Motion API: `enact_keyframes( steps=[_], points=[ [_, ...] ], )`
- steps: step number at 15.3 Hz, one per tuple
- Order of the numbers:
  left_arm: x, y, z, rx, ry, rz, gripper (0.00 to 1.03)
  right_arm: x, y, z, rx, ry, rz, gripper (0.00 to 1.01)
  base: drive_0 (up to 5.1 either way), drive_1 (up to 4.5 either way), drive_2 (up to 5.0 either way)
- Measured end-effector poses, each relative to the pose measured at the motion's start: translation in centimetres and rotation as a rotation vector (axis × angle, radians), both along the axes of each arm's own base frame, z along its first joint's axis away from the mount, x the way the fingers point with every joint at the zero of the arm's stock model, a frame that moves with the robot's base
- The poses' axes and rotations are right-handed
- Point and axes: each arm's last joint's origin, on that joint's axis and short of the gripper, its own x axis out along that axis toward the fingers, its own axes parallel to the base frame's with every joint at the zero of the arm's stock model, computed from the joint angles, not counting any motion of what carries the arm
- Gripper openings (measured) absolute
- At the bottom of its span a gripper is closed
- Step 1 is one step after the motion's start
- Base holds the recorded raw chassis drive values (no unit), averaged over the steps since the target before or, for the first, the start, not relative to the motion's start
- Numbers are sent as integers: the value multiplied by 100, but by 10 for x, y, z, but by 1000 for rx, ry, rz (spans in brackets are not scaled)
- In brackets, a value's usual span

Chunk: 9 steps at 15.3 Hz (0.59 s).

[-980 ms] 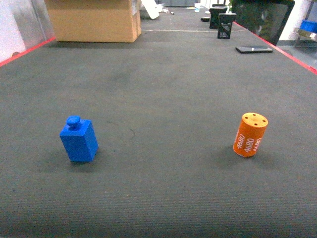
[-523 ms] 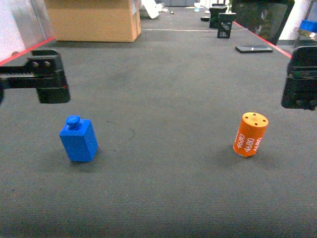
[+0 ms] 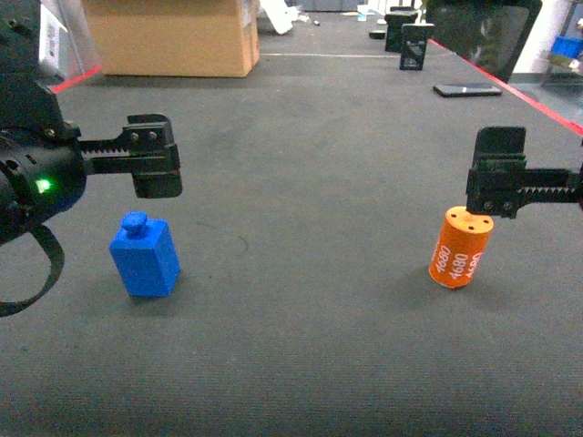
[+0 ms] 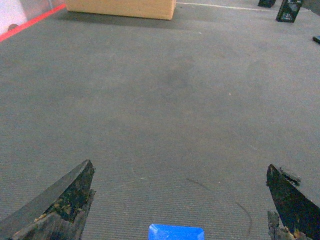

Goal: Sort blue parts and orange caps into right shelf containers

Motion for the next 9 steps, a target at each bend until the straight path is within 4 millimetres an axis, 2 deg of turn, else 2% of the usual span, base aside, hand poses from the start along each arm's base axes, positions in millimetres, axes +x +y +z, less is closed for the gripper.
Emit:
enact_keyframes(
  steps=[6, 8, 9],
  points=[
    [10, -4, -13, -11, 32, -9, 98, 16, 0, -21, 20, 56, -15, 98, 0, 0, 0],
    [14, -6, -23, -9, 62, -16, 98, 25, 3, -27, 39, 67, -1, 98, 0, 0, 0],
    [19, -4, -35, -11, 98, -14, 98, 35, 6, -35, 53, 91, 14, 98, 0, 0, 0]
  ],
)
